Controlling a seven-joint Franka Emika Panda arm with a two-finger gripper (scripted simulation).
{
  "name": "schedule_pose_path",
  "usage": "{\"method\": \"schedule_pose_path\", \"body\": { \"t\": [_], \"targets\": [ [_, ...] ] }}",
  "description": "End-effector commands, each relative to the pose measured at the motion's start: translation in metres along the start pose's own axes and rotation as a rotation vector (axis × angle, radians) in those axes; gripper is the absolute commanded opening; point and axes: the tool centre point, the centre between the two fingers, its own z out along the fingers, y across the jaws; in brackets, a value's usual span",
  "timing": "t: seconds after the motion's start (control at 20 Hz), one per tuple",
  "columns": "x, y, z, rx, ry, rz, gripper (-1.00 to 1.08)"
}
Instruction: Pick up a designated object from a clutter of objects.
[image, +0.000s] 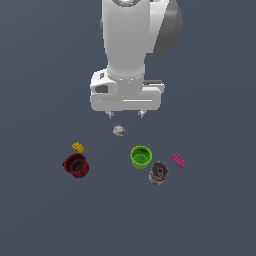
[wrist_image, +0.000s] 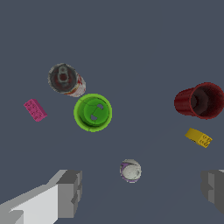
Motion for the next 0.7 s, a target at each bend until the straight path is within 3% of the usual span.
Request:
{"method": "schedule_pose_path", "body": {
  "t": [0.0, 0.65],
  "targets": [
    [0.0000, 0.0000, 0.0000, 0.000, 0.000, 0.000, 1.00],
    [0.0028, 0.0063, -0.0023, 0.027, 0.018, 0.044, 1.00]
  ]
}}
